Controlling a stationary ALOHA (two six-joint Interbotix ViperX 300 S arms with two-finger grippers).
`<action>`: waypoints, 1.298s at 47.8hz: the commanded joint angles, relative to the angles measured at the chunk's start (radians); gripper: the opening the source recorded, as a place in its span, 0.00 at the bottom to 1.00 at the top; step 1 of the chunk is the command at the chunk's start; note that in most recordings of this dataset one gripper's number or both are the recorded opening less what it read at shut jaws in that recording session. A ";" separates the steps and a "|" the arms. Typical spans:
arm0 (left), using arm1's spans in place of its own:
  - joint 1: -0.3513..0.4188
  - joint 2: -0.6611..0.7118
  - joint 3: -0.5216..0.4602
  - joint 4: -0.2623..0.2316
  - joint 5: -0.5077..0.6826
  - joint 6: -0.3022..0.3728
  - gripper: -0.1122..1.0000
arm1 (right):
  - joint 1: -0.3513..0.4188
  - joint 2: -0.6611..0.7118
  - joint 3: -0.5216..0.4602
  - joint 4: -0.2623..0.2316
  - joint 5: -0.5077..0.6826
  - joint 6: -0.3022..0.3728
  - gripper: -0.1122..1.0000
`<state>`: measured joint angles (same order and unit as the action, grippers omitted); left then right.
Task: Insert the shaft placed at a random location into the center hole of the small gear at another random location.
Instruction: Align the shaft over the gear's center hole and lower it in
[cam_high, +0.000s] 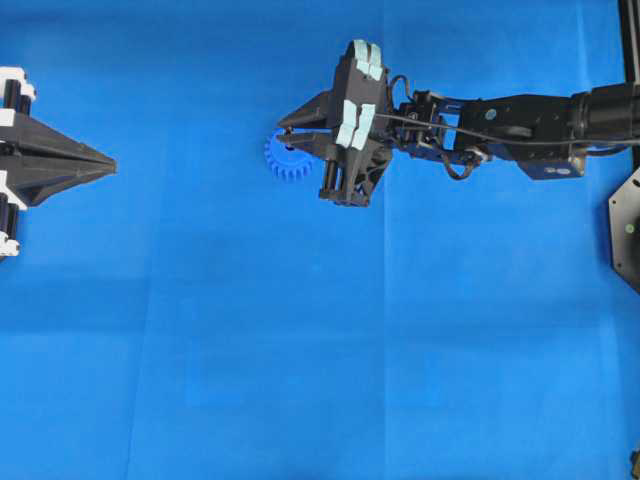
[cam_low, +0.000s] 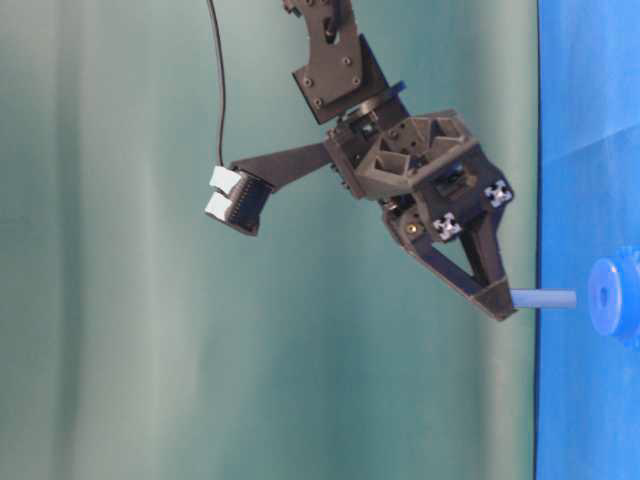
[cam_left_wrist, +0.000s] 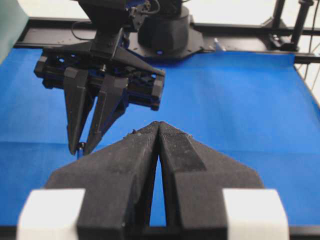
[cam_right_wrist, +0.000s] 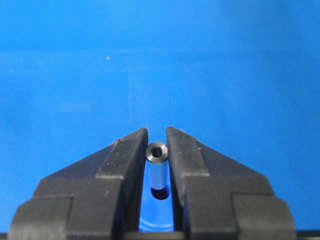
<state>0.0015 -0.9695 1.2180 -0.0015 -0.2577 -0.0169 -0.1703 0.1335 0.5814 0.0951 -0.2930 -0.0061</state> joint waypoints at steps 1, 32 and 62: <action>0.003 0.003 -0.012 0.000 -0.005 0.000 0.10 | 0.002 -0.009 -0.021 -0.002 -0.003 -0.003 0.13; 0.003 0.003 -0.012 0.000 -0.005 0.000 0.10 | -0.005 0.044 -0.018 -0.009 -0.032 -0.005 0.13; 0.003 0.003 -0.011 0.000 -0.005 0.000 0.10 | -0.005 -0.025 -0.021 -0.009 -0.025 -0.025 0.13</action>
<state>0.0015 -0.9710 1.2164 -0.0015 -0.2577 -0.0169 -0.1749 0.1411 0.5722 0.0859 -0.3099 -0.0307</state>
